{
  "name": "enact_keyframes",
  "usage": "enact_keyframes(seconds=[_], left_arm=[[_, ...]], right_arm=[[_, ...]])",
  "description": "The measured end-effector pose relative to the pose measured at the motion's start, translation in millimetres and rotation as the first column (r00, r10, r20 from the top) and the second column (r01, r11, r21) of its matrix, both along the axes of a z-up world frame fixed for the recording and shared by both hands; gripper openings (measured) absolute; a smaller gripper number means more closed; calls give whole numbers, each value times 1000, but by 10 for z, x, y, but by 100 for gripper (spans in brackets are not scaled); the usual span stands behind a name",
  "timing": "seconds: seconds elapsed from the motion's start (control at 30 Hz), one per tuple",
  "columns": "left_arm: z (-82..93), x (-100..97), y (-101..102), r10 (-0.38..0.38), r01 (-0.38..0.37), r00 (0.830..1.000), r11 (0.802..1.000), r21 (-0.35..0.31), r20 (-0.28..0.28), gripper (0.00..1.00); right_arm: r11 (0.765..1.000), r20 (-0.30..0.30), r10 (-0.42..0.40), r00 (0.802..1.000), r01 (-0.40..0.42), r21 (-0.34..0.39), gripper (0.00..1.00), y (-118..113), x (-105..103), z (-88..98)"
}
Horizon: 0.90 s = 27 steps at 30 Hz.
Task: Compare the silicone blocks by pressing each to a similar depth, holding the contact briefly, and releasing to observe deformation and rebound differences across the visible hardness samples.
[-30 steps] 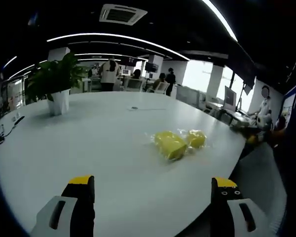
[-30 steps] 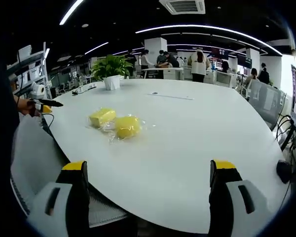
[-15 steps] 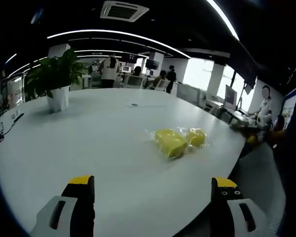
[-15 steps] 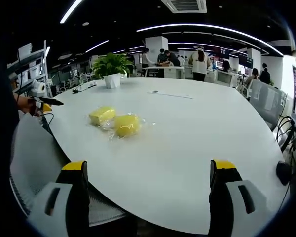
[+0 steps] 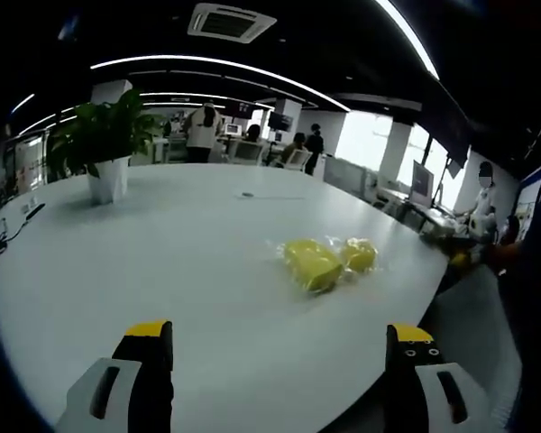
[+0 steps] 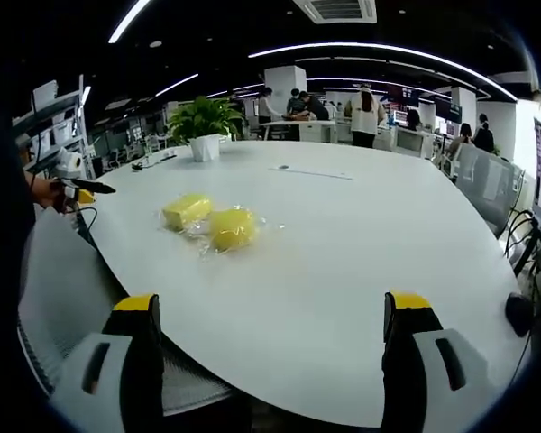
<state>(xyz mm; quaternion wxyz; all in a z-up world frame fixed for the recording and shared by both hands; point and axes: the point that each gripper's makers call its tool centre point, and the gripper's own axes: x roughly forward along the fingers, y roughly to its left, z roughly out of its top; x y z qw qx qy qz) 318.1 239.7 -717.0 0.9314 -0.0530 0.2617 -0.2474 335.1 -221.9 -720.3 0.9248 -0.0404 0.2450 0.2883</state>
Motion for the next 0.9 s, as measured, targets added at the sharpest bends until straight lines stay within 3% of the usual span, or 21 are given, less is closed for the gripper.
enact_keyframes(seconds=[0.9], left_arm=[[24,-62,-49,12,-12,1000,1000,-15,-13,100]], right_arm=[[1000,-1,1,1000,-1,16,97,46,10,28]])
